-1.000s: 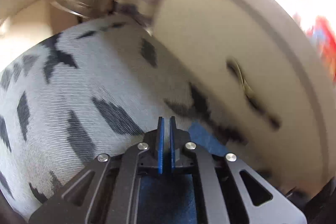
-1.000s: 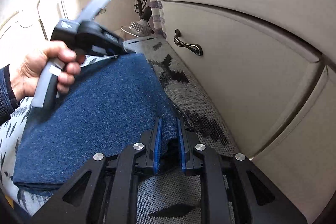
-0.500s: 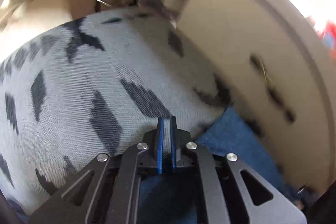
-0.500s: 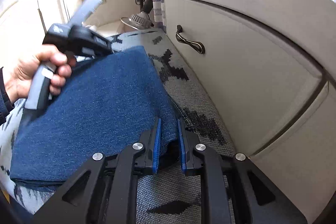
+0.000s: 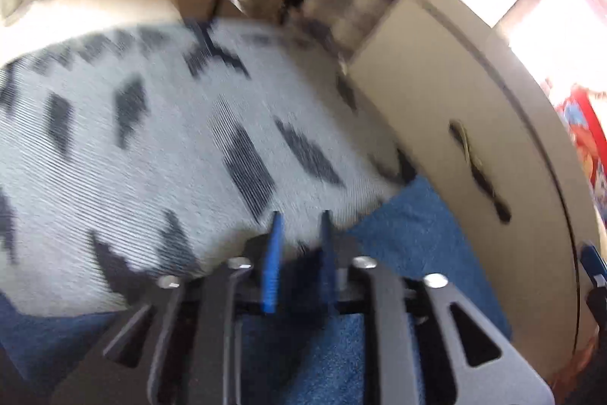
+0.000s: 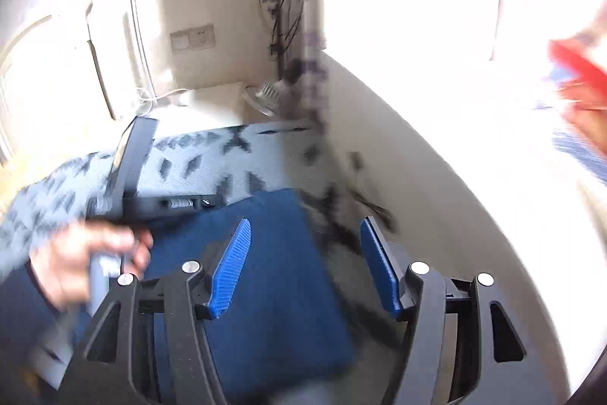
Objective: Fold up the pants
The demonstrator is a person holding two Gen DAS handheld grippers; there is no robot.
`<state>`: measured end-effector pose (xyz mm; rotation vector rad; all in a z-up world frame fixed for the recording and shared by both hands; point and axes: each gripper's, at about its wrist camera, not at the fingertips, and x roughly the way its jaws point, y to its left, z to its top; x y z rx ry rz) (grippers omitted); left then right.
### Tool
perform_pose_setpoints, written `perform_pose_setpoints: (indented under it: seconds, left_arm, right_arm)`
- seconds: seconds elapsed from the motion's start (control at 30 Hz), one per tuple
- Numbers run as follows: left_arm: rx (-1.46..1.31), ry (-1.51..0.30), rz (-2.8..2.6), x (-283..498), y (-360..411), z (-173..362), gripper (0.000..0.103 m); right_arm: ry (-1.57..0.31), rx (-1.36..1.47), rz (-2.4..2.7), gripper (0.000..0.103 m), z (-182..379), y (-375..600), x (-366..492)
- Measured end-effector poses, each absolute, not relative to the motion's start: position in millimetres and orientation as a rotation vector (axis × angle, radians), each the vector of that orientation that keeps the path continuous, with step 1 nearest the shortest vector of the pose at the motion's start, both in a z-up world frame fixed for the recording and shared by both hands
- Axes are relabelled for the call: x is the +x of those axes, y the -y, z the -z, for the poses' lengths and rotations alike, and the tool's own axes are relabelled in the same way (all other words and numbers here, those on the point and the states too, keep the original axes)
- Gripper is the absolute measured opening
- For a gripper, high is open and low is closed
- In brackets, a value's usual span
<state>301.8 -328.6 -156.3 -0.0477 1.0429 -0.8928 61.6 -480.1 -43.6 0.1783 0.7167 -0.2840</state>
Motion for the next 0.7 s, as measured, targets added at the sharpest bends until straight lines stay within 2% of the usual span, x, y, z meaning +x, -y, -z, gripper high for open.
perform_pose_setpoints:
  seconds: [0.03, 0.07, 0.17, 0.2, 0.23, 0.27, 0.3, 0.37, 0.4, 0.5, 0.7]
  left_arm:
    - [-0.066, -1.005, 0.887, 299.9, 323.4, 150.8, 0.035]
    - [-0.078, -0.965, 0.875, 294.8, 316.9, 143.0, 0.036]
    - [-0.08, -0.97, 0.844, 288.3, 302.4, 131.1, 0.034]
    - [-0.091, -0.999, 0.846, 289.2, 297.1, 131.6, 0.029]
    - [-0.097, -1.026, 0.844, 287.3, 290.1, 132.4, 0.013]
    - [-0.084, -1.04, 0.834, 284.2, 280.6, 131.8, 0.009]
    - [-0.061, -1.045, 0.826, 282.3, 275.1, 134.0, 0.009]
    - [-0.006, -1.062, 0.758, 291.4, 263.7, 145.0, 0.006]
    - [-0.01, -1.081, 0.729, 296.2, 253.4, 152.2, 0.001]
    - [-0.059, -1.113, 0.654, 320.2, 227.1, 166.7, 0.002]
    - [-0.091, -1.023, 0.769, 302.3, 237.0, 135.6, 0.004]
  right_arm:
    - [-0.727, 0.196, 0.25, 0.058, 46.8, 483.4, 81.0]
    - [-0.743, 0.23, 0.196, 0.049, 53.4, 487.8, 108.1]
    - [-0.814, 0.231, 0.116, 0.038, 76.7, 488.2, 164.2]
    - [-0.864, 0.188, 0.123, 0.034, 89.6, 483.5, 179.9]
    - [-0.908, 0.16, 0.133, 0.031, 99.8, 480.0, 188.2]
    - [-0.97, 0.129, 0.156, 0.024, 118.4, 481.1, 199.0]
    - [-0.988, 0.109, 0.177, 0.014, 127.0, 482.8, 201.0]
    - [-0.97, 0.109, 0.186, 0.012, 137.8, 487.3, 198.3]
    - [-0.963, 0.103, 0.187, 0.012, 139.9, 485.8, 196.4]
    - [-0.951, 0.057, 0.202, 0.012, 142.8, 479.2, 196.2]
    - [-0.942, 0.085, 0.2, 0.012, 140.6, 481.9, 192.6]
